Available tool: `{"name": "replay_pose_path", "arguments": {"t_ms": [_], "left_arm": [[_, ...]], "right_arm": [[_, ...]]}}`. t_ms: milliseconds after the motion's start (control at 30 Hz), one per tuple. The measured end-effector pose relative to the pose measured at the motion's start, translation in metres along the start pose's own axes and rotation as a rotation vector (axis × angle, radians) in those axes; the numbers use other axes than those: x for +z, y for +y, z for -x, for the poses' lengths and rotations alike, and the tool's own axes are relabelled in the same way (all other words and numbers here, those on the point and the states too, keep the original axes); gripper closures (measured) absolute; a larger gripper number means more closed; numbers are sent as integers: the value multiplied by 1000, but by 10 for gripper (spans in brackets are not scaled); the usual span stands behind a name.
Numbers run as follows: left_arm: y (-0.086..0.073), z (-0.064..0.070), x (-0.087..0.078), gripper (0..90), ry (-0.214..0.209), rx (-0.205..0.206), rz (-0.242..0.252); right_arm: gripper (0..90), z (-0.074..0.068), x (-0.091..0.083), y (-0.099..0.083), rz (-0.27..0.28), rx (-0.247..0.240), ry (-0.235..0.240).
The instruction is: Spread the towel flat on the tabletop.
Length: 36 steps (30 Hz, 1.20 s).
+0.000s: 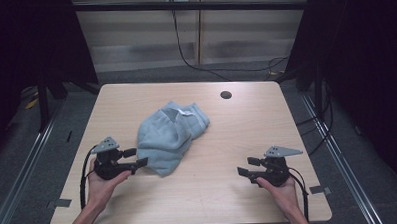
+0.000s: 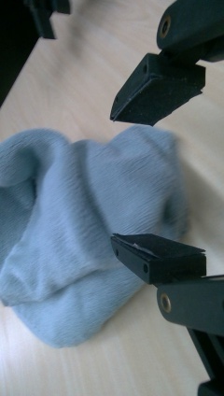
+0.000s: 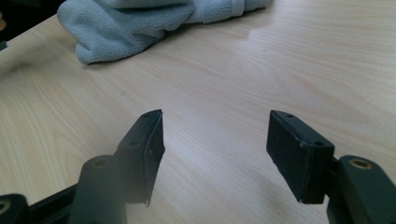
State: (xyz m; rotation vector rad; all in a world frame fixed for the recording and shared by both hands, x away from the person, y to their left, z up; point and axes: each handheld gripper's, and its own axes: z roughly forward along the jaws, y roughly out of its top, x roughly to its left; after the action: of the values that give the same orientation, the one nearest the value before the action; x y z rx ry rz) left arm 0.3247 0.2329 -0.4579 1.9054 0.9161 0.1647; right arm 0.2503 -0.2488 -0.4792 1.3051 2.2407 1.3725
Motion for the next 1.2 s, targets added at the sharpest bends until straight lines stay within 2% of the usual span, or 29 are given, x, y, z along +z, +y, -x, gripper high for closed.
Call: {"name": "replay_pose_path", "arguments": {"t_ms": [33,100,133,167,200,233,267,300,333,367,400,433,467,533,567,667,767,800,867,1000,1033,1067,1167,1200], "left_arm": [[0,0,0,331,0,0,0],[5,-5,7,323,30,23,-5],[5,-10,12,320,51,15,14],[3,-17,22,309,41,-25,-6],[3,-17,22,297,41,-25,-6],[-1,-18,30,297,72,-10,-53],[-5,-18,38,286,81,-9,-87],[-11,-20,45,329,27,-15,-121],[-11,-20,45,426,27,-15,-121],[-13,-16,47,480,6,15,-132],[-13,-16,47,548,6,15,-132],[-13,-14,47,548,-5,31,-136],[-14,-11,46,663,-14,56,-137],[-15,-6,45,697,-34,78,-148],[-19,-1,43,701,-56,90,-153],[-23,5,40,702,-74,100,-165],[-35,22,26,702,-130,116,-191],[-35,22,26,702,-130,116,-191],[-44,34,15,701,-157,130,-205],[-53,43,5,682,-173,118,-224],[-58,48,-2,665,-196,109,-234],[-59,51,-6,640,-205,99,-232],[-59,56,-14,515,-228,115,-219],[-58,57,-18,515,-231,112,-201]], "right_arm": [[364,0,0,0,0,0,0],[355,0,0,0,0,1,-4],[347,1,3,0,-14,-1,2],[345,1,4,0,-19,-4,1],[345,1,4,0,-19,-4,1],[344,1,5,-1,-30,-6,7],[345,1,7,-2,-36,-12,14],[340,-1,9,-2,-49,-25,11],[337,-2,10,-2,-50,-25,11],[337,-2,10,-2,-51,-30,16],[337,-3,11,-1,-55,-31,14],[337,-3,11,-1,-55,-31,14],[337,-4,10,0,-47,-30,11],[338,-5,8,2,-38,-32,11],[339,-6,7,4,-33,-30,11],[339,-8,7,7,-22,-33,14],[354,-14,14,14,-31,-48,24],[354,-14,14,14,-31,-48,24],[357,-20,21,17,-42,-68,45],[360,-27,26,22,-49,-81,52],[371,-30,30,26,-54,-81,51],[378,-31,31,27,-51,-80,62],[382,-34,34,32,-49,-89,65],[382,-35,35,34,-46,-91,69]]}}
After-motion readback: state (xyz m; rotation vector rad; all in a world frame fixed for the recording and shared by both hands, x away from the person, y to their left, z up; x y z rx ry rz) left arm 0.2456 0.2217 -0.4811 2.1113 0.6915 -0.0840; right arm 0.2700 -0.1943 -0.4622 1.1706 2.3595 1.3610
